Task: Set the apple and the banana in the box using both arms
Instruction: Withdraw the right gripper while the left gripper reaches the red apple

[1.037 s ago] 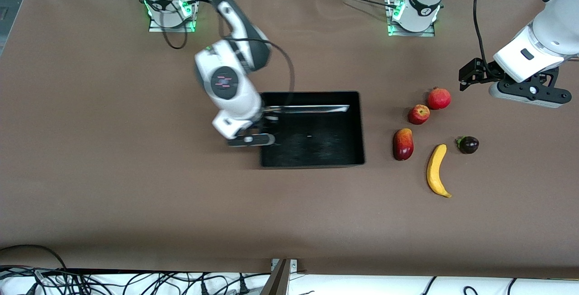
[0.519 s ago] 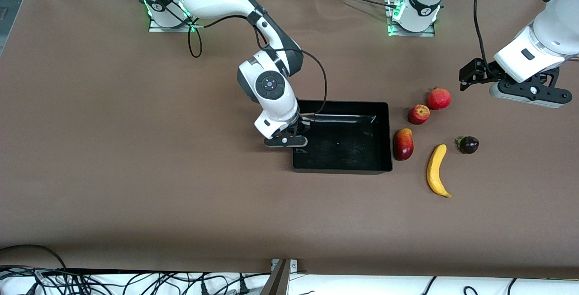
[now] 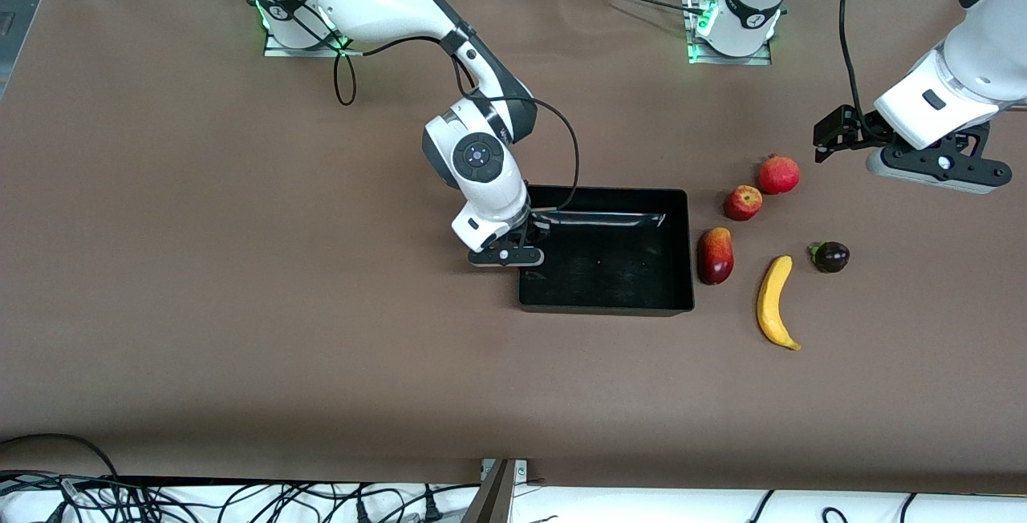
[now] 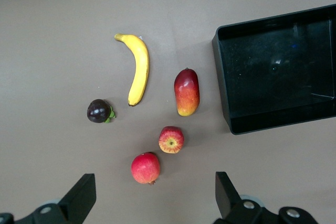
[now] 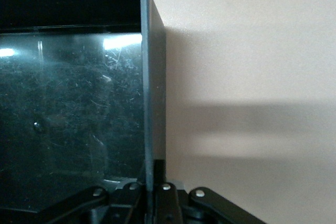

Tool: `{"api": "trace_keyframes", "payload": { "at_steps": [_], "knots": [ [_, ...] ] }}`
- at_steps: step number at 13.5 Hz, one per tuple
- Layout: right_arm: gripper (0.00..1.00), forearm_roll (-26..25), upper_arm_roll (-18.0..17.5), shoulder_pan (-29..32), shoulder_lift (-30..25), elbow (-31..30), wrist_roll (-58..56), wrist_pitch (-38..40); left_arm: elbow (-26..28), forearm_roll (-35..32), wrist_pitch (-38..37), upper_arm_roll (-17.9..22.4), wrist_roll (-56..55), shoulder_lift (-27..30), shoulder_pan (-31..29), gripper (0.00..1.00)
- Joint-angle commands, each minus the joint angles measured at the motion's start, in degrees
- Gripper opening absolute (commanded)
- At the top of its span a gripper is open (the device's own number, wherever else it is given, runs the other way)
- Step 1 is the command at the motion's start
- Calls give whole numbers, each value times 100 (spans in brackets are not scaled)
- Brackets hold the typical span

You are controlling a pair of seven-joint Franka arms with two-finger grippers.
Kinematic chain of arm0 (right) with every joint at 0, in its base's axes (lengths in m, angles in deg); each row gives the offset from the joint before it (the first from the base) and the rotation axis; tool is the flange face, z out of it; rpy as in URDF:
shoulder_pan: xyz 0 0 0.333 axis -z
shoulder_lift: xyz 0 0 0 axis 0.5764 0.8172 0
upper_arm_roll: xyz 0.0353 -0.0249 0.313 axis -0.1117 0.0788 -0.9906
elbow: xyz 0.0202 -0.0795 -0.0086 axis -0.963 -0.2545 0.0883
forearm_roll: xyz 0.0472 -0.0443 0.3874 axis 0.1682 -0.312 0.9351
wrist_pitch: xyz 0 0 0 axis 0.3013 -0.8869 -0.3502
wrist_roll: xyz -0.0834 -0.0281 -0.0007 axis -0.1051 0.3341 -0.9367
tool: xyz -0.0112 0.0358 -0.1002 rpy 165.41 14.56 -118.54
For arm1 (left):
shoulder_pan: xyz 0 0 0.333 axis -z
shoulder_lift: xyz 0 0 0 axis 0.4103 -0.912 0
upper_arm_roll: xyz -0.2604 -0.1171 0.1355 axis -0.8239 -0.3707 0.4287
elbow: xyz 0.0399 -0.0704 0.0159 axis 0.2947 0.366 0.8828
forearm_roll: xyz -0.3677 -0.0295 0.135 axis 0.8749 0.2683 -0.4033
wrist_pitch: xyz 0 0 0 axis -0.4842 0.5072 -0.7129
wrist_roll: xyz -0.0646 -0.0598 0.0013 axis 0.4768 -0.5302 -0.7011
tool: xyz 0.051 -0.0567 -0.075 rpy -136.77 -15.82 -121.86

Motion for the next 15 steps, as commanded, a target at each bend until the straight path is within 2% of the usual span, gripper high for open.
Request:
{"api": "trace_keyframes", "payload": {
  "at_steps": [1, 2, 3, 4, 5, 9, 11, 13, 15],
  "knots": [
    [1, 152, 15, -28, 110, 240, -28, -70, -211, -29, -143, -16, -21, -102, -19, 100],
    [29, 152, 15, -28, 101, 240, -28, -70, -203, -29, -143, -16, -21, -111, -19, 100],
    [41, 152, 15, -28, 84, 240, -28, -53, -211, -29, -152, -16, -21, -111, -19, 100],
    [79, 152, 15, -28, 57, 240, -37, -27, -211, -29, -152, -16, -13, -102, -19, 100],
    [100, 152, 15, -28, 5, 240, -37, 0, -203, -29, -152, -16, -4, -102, -28, 100],
    [100, 91, 94, 60, -565, 249, -333, 727, -194, -29, -152, 1, -21, -119, -28, 100],
    [100, 117, 470, 226, -1188, 170, -773, 1385, -194, -29, -292, 1, -30, -120, -28, 100],
    [100, 152, 1006, 384, -1716, 152, -1230, 2080, -142, -29, -537, 1, -13, -137, -20, 100],
    [100, 170, 1455, 394, -2269, 65, -1495, 2869, -54, -91, -854, -34, -21, -452, -11, 100]
  ]
}}
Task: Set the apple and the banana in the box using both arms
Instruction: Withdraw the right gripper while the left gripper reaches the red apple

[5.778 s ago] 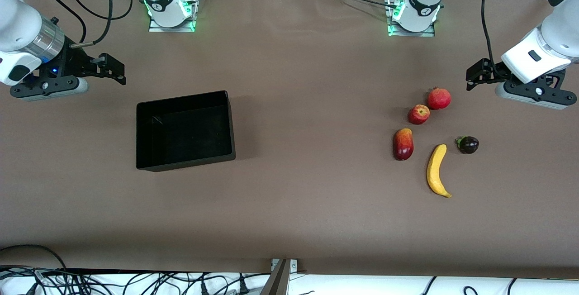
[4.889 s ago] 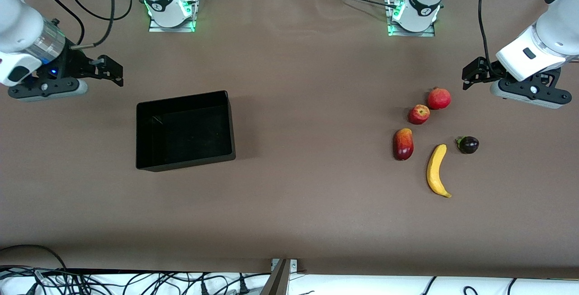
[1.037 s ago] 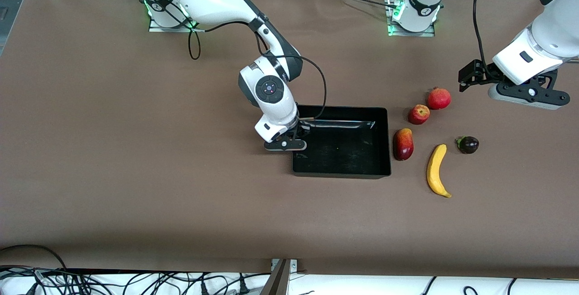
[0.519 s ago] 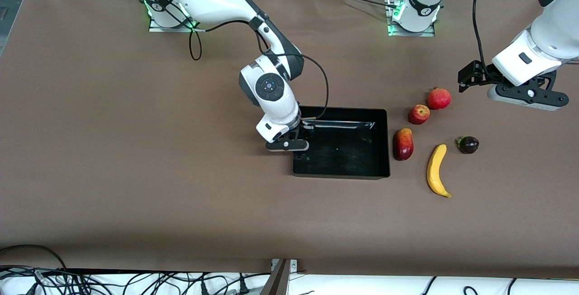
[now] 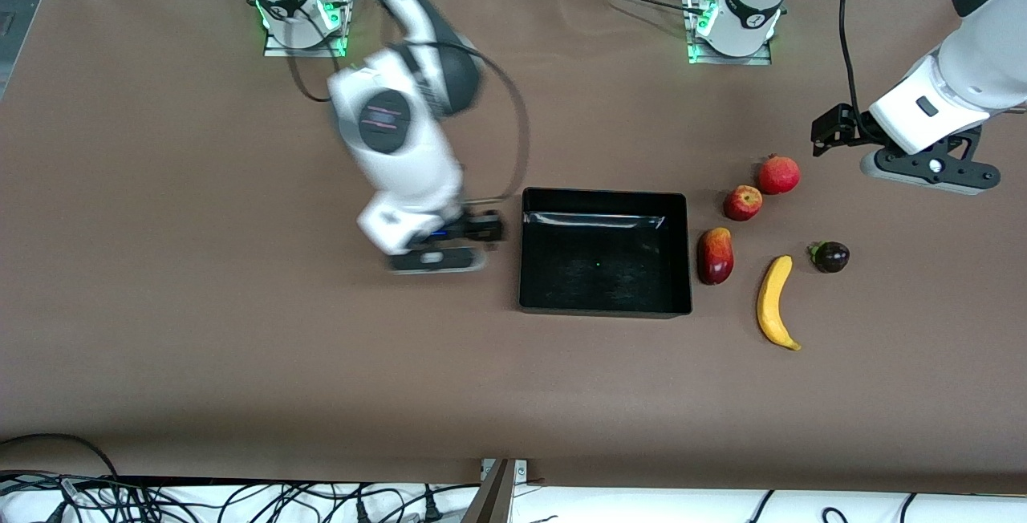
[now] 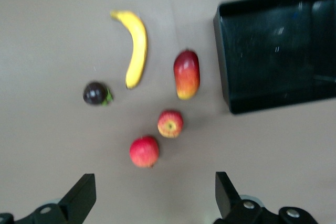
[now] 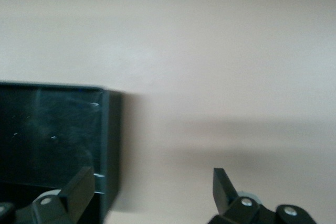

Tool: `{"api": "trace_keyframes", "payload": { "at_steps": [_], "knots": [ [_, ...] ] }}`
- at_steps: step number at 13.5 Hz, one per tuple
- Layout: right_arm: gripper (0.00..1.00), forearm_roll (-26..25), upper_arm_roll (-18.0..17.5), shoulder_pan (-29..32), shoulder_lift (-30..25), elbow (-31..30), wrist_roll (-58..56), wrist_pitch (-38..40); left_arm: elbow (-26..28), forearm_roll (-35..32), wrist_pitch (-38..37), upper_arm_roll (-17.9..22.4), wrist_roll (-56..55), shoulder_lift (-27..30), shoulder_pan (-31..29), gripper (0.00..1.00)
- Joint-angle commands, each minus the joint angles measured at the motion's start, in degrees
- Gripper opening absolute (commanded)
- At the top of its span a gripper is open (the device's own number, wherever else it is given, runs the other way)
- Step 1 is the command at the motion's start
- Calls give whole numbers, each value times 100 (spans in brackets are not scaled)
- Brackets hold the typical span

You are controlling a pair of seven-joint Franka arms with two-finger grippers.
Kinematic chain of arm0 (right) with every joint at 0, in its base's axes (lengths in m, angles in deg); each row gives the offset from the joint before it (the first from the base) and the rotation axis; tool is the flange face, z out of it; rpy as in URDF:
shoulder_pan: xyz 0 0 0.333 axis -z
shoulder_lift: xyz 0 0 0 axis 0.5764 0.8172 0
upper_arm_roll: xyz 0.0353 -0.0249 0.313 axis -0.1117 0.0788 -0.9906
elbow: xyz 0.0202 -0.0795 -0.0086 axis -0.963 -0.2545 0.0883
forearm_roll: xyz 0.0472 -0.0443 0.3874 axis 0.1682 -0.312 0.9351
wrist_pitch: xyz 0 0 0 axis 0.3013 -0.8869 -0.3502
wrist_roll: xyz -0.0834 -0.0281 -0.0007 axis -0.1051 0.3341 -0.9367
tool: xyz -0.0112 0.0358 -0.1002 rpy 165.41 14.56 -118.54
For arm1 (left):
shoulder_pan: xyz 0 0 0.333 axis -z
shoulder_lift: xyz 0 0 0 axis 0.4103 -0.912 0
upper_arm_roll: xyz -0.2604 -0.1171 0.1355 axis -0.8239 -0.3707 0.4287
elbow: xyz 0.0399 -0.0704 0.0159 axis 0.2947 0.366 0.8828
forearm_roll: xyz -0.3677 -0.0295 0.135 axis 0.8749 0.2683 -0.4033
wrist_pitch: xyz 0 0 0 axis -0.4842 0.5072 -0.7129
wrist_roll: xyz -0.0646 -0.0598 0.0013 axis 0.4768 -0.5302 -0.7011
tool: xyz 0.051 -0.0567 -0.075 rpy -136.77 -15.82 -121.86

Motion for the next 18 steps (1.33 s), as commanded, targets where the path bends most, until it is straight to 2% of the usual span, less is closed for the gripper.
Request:
{"api": "trace_keyframes", "payload": {
  "at_steps": [1, 2, 3, 4, 6, 7, 8, 9, 10, 11, 12, 14, 15, 18],
  "knots": [
    [100, 129, 495, -5, -985, -503, -595, 1002, -61, -91, -241, -49, -21, -569, -7, 100],
    [100, 120, 688, -5, -1467, -905, -877, 1189, -52, -108, -180, -49, -21, -754, -16, 100],
    [100, 33, 804, -13, -2011, -1457, -1001, 1191, 183, -117, 99, -40, -30, -834, -7, 100],
    [100, -46, 857, -13, -2539, -2029, -1020, 1139, 655, -126, 676, -49, -21, -809, -25, 100],
    [100, -668, 744, 135, -3297, -2778, -1134, 1042, 1675, -126, 1933, -40, -13, -739, -34, 100],
    [100, -802, 456, 458, -3500, -2973, -1152, 1068, 2097, -126, 2469, -40, -4, -730, -34, 100],
    [100, -881, 9, 975, -3607, -3044, -1291, 1103, 2475, -126, 2910, -40, -12, -730, -34, 100],
    [100, -934, -630, 1728, -3686, -3115, -1475, 1164, 2862, -161, 3419, -40, -4, -730, -34, 100],
    [100, -952, -1080, 2353, -3730, -3124, -1695, 1182, 3292, -353, 4042, -40, -12, -730, -121, 100],
    [100, -952, -1337, 2795, -3722, -3124, -1975, 1182, 3731, -546, 4675, -49, -12, -730, -200, 100],
    [100, -952, -1557, 3147, -3713, -3115, -2144, 1182, 4040, -600, 5177, -49, -12, -773, -227, 100],
    [100, -952, -2617, 4410, -3608, -3019, -2355, 1182, 4350, -601, 5742, -49, -12, -931, -262, 100],
    [100, -961, -2736, 4503, -3608, -2984, -2356, 1182, 4360, -601, 5849, -49, -21, -1054, -297, 100],
    [100, -961, -2737, 4504, -3625, -2913, -2094, 1182, 4482, -592, 6183, -67, -39, -1274, -385, 100]
  ]
}}
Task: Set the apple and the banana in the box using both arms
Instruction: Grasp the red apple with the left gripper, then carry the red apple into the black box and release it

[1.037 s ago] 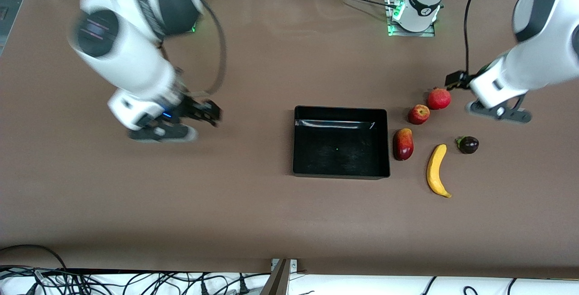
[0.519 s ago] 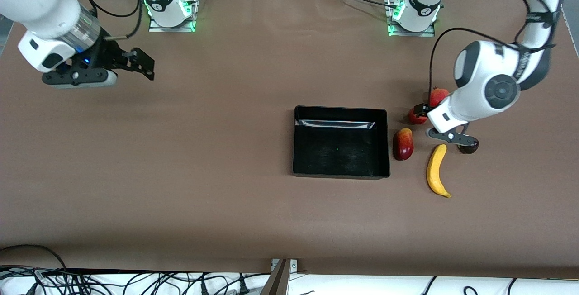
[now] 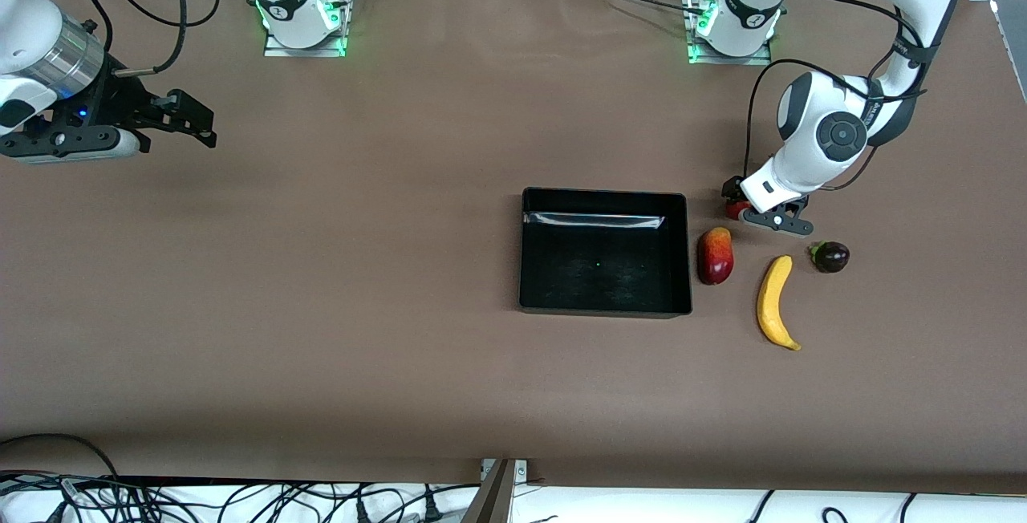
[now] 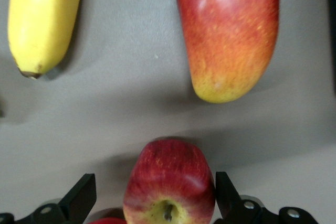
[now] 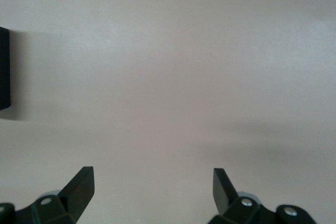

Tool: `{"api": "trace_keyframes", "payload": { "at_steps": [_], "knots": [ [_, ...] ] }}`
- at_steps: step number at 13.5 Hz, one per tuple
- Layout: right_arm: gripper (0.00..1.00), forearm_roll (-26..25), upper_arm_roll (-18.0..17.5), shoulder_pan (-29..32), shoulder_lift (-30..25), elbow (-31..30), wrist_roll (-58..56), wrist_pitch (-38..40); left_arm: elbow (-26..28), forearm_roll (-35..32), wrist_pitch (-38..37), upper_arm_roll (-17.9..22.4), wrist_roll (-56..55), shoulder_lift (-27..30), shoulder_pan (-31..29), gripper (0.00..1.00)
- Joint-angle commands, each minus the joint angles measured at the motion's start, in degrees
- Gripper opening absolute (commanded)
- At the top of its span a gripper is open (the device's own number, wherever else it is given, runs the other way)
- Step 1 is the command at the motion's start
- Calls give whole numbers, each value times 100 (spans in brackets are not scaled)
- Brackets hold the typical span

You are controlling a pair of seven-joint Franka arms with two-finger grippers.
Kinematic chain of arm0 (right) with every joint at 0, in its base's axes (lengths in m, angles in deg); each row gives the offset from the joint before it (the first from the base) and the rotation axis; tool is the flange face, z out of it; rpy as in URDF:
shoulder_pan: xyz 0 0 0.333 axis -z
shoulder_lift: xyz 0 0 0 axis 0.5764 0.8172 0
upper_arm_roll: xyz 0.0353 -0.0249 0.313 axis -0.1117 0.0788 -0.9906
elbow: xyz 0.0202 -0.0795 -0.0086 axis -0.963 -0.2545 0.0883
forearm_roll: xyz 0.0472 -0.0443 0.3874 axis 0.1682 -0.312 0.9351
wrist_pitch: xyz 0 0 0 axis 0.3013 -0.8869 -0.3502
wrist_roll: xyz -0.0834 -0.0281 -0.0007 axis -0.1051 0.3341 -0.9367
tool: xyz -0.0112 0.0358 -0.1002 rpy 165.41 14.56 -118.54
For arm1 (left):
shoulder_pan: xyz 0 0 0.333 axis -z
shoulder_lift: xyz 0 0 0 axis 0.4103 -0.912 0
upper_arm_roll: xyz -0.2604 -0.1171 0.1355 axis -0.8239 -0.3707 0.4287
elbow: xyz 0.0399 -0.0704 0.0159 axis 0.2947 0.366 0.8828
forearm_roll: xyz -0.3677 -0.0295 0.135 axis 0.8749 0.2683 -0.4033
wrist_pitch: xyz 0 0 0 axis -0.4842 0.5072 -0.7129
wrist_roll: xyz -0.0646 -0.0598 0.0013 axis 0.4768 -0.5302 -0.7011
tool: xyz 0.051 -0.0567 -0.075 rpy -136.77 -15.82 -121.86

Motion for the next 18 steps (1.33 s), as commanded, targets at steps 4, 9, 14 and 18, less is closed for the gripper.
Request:
{"api": "trace_keyframes", "payload": {
  "at_steps": [4, 9, 14, 18],
  "knots": [
    [100, -119, -321, 101, -66, 57, 726, 119, 104, -99, 202, -75, -65, -101, -85, 10],
    [100, -242, -340, 110, -13, 294, 709, 242, -483, -90, -140, -188, -531, 92, -6, 0],
    [100, -251, -348, 101, 22, 320, 762, 207, -2598, -90, -2772, -233, -417, -39, 134, 0],
    [100, -260, -322, 128, 92, 356, 718, 154, -3648, -2, -3797, -321, -1100, -75, 984, 0]
  ]
}}
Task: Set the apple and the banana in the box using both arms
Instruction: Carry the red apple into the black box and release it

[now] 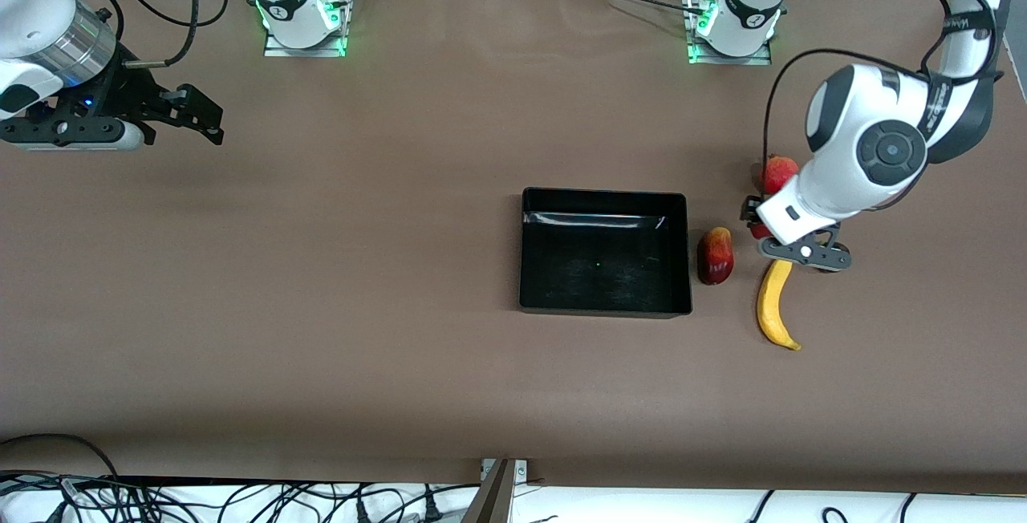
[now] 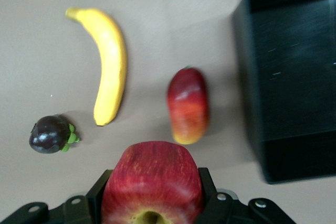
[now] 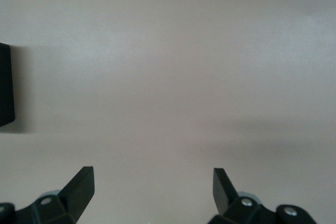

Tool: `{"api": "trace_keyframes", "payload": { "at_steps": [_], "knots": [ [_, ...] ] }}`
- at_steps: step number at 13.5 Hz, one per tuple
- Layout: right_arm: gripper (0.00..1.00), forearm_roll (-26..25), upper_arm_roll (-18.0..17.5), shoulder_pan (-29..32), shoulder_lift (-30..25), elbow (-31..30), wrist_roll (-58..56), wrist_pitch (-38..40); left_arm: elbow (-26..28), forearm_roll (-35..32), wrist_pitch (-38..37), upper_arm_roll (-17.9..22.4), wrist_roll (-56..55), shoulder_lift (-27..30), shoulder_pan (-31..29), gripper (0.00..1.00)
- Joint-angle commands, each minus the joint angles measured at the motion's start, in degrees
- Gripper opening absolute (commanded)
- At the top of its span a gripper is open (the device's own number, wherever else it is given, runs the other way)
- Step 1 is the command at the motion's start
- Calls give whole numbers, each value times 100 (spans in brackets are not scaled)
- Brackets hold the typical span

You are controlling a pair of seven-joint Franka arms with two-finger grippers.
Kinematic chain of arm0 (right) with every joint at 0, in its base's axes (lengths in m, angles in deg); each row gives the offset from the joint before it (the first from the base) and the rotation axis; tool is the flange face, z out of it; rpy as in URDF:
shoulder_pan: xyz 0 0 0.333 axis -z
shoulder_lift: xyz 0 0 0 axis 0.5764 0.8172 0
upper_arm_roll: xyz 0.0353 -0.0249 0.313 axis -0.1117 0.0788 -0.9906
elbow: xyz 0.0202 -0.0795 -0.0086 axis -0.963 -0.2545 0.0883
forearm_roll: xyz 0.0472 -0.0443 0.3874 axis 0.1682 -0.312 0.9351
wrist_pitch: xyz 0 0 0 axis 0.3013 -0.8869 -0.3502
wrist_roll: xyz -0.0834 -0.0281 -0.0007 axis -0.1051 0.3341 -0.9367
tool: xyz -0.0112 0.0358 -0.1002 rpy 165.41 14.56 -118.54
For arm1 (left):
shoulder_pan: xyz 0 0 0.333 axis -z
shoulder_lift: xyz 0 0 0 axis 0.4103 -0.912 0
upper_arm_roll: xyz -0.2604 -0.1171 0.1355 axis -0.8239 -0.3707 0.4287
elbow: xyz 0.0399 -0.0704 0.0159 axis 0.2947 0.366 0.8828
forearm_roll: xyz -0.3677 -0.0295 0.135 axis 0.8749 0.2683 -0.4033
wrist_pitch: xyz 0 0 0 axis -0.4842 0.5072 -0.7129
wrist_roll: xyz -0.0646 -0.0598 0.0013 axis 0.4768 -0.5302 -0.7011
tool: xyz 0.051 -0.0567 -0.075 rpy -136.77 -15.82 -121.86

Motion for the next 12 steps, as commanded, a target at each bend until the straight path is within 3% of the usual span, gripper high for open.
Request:
{"api": "trace_keyframes", "payload": {
  "at_steps": [1, 6, 12],
  "knots": [
    [100, -99, -61, 86, 74, 142, 79, 47, -536, -4, -360, 11, -457, -184, 741, 0],
    [100, -99, -70, 86, 74, 142, 70, 47, -538, 655, -256, 20, -1556, -851, 1437, 0],
    [100, -99, -70, 86, 74, 142, 88, 38, 78, 593, 1124, 28, -1794, -1361, 1596, 0]
  ]
}}
